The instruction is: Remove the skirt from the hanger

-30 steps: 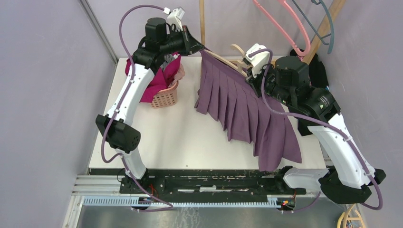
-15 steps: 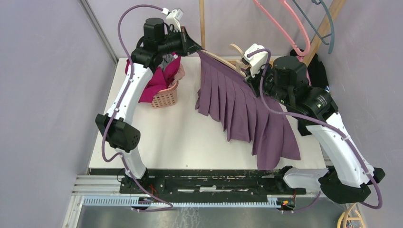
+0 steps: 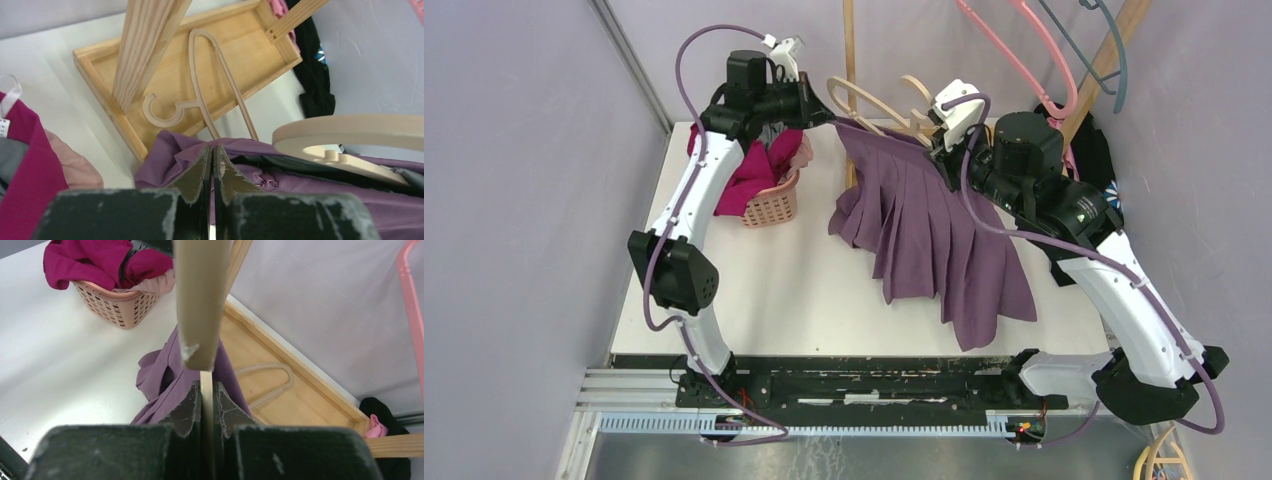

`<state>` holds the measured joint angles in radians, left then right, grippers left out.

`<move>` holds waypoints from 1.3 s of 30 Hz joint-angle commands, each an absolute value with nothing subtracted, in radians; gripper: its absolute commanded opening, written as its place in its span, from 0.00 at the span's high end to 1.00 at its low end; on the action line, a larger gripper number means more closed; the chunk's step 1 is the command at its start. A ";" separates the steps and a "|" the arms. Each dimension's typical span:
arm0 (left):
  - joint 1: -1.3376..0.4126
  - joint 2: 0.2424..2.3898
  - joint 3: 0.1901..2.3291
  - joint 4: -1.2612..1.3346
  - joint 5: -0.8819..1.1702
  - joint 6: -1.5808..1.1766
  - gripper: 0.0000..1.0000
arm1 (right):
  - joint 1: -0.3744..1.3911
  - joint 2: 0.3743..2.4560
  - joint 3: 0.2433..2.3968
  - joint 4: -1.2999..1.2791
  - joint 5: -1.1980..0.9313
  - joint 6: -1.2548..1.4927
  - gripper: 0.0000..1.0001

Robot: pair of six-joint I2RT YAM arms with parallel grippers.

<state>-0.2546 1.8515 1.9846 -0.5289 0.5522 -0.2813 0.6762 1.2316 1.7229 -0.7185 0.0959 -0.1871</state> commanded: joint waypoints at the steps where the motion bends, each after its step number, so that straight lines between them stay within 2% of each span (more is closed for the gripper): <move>1: -0.250 1.818 1.931 -0.480 0.342 -0.185 0.97 | 0.673 1.167 1.726 -0.552 0.156 -0.171 0.99; 11: -0.461 1.719 2.056 -0.523 0.437 -0.241 0.97 | 0.672 1.302 1.787 -0.342 0.169 -0.207 0.99; 27: -0.598 1.495 1.857 -0.465 0.430 -0.254 0.97 | 0.672 1.480 1.973 -0.160 0.264 -0.232 0.99; 31: -0.637 1.499 1.753 -0.387 0.410 -0.267 0.97 | 0.672 1.514 2.035 -0.118 0.252 -0.187 0.99; 39: -0.693 1.572 1.803 -0.421 0.325 -0.165 0.97 | 0.672 1.500 2.060 -0.071 0.155 -0.062 0.99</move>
